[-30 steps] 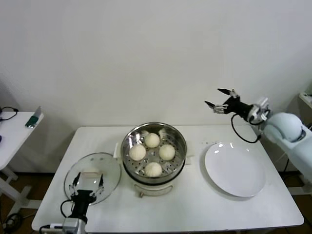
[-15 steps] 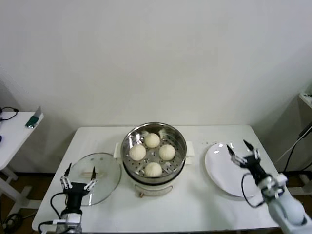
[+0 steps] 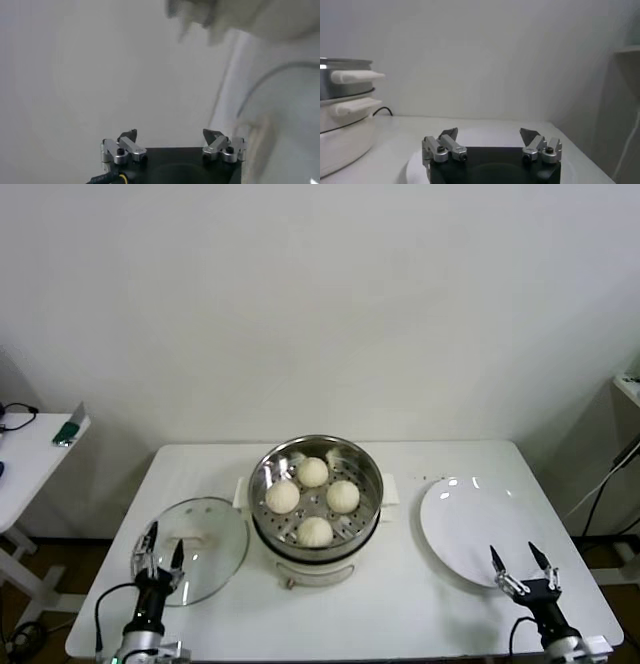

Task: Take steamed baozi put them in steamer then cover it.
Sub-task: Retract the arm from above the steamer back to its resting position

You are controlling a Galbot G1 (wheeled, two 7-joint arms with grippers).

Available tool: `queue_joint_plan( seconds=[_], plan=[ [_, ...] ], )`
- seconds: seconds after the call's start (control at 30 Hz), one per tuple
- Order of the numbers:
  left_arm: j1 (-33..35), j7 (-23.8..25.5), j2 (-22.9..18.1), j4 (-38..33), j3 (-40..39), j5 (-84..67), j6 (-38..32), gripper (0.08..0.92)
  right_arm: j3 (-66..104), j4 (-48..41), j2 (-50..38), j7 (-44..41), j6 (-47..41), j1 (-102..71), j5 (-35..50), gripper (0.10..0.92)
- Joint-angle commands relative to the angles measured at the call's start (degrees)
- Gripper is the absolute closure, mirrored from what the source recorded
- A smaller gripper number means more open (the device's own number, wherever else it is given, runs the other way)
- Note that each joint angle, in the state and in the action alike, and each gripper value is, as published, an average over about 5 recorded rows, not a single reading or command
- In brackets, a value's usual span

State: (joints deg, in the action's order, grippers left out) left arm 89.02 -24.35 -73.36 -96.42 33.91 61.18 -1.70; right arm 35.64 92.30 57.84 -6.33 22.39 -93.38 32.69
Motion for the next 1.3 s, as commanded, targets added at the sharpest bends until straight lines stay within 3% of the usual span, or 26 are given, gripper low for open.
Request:
queue_joint_plan(
  seconds=[0.03,0.77,1.3],
  plan=[
    [-3.2,-3.3,1.2,9.4,-0.4,17.6,2.7,0.177,2.7,0.4,3.0,0.8,2.2,-4.6,-1.7,0.203],
    [-14.9,3.1,2.3,16.2,-2.7,17.6,7.5,0.187,3.0,1.3,4.4,1.2,2.3,-6.5,-3.9,0.203],
    [-14.2,6.1,1.7,16.0,-3.9,17.6,8.2,0.624,2.9,1.3,4.8,1.1,2.0,-5.9,-5.0,0.203]
  ],
)
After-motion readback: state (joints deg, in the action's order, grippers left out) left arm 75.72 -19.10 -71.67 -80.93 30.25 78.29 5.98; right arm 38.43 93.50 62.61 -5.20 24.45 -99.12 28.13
